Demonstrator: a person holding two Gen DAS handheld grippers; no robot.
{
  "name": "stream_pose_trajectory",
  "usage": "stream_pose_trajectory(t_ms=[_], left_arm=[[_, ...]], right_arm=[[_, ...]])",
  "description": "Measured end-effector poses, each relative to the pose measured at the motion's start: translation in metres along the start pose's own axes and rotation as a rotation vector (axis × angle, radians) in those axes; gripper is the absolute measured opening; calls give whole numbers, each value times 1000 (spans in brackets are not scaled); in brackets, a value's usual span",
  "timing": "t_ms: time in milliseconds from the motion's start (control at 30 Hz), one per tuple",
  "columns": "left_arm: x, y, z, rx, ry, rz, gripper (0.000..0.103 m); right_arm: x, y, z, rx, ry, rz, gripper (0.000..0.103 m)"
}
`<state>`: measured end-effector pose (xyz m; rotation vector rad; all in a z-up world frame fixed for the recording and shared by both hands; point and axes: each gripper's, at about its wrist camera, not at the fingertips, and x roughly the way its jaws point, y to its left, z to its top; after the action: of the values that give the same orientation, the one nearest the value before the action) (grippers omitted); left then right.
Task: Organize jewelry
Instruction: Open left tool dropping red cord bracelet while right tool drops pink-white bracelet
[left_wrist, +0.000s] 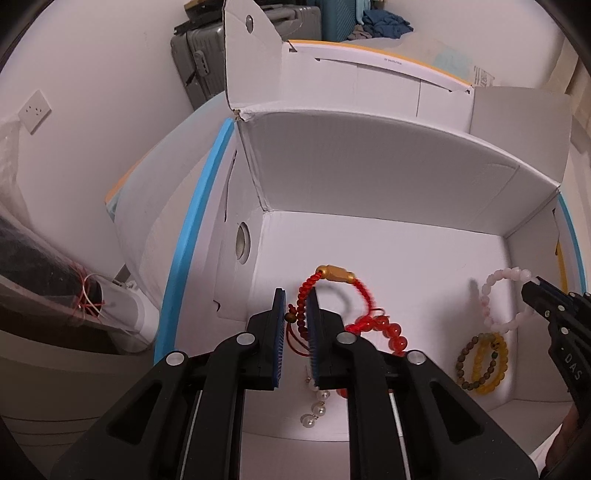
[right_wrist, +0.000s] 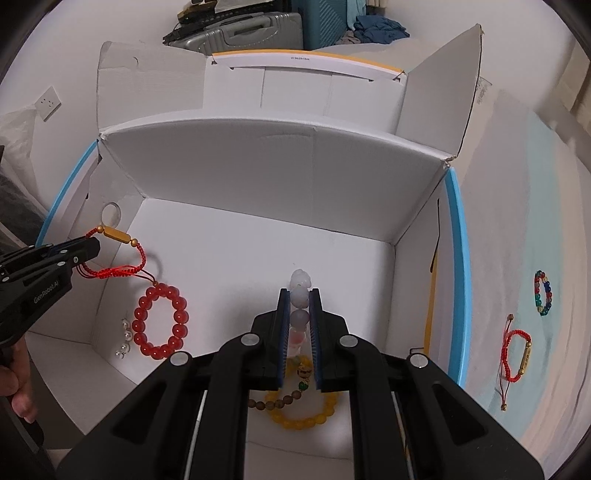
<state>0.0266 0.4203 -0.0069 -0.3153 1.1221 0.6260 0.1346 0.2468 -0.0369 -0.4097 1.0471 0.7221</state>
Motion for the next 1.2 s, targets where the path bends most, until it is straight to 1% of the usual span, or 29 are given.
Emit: stream_pose_trajectory(t_ms=[67,100,133,167,200,233,267,300,333,367,400,433,467,533,600,667,767,833,967,1033,1133,1200], left_arm=[[0,0,0,-2,1,11,14],[0,0,1,-5,1,15,16],[0,0,1,-9,1,17,23],[0,0,1,-6,-3,20,26],[-1,-1,1,-5,-5,19,28],[-3,-1,1,-9,-7,15,34],[-5,-2,1,-10,-16,21,48],[-9,-2,2,-10,-28,29,54],[-13,-3,2,-9,-45,32,58],[-17,-3,3,-9,-57,32,60],[-21,-4,4,-12,-63,30,63],[-23,-4,5,-13,-70,34,72],[-28,-5,6,-12,-84,45,76],[-34,-7,7,-13,-96,53,81],[-39,-10,8,-16,-102,51,84],[-45,-15,8,-13,-110,56,89],[-55,-24,7,-7,-130,50,91],[-61,-31,7,-3,-138,42,92],[-73,-56,7,31,-155,22,95],[-80,-73,5,56,-168,0,96],[-87,-97,3,87,-180,-32,97],[-94,-119,2,111,-192,-65,97]], right_arm=[[0,-1,0,5,0,-9,12],[0,-1,-1,6,1,-8,15],[-1,0,-1,5,-2,-7,23],[-3,0,0,3,-9,-11,32],[-5,0,0,2,-18,-12,36],[-7,0,0,4,-25,-11,44],[-11,0,2,7,-39,-12,51],[-16,-1,2,11,-56,-11,54],[-20,-1,3,13,-69,-10,59],[-26,-2,3,16,-84,-9,64],[-33,-3,3,20,-102,-6,66],[-39,-4,3,22,-119,-2,72],[-45,-5,4,27,-137,-2,78],[-58,-10,4,41,-165,-3,81],[-65,-14,5,48,-176,2,81],[-73,-18,4,55,-188,-3,85],[-85,-27,0,66,-207,-18,90],[-91,-34,0,74,-215,-25,90],[-106,-55,-6,102,-231,-46,90],[-112,-66,-10,116,-237,-59,91],[-120,-88,-18,149,-240,-86,95],[-124,-102,-23,171,-238,-102,95]])
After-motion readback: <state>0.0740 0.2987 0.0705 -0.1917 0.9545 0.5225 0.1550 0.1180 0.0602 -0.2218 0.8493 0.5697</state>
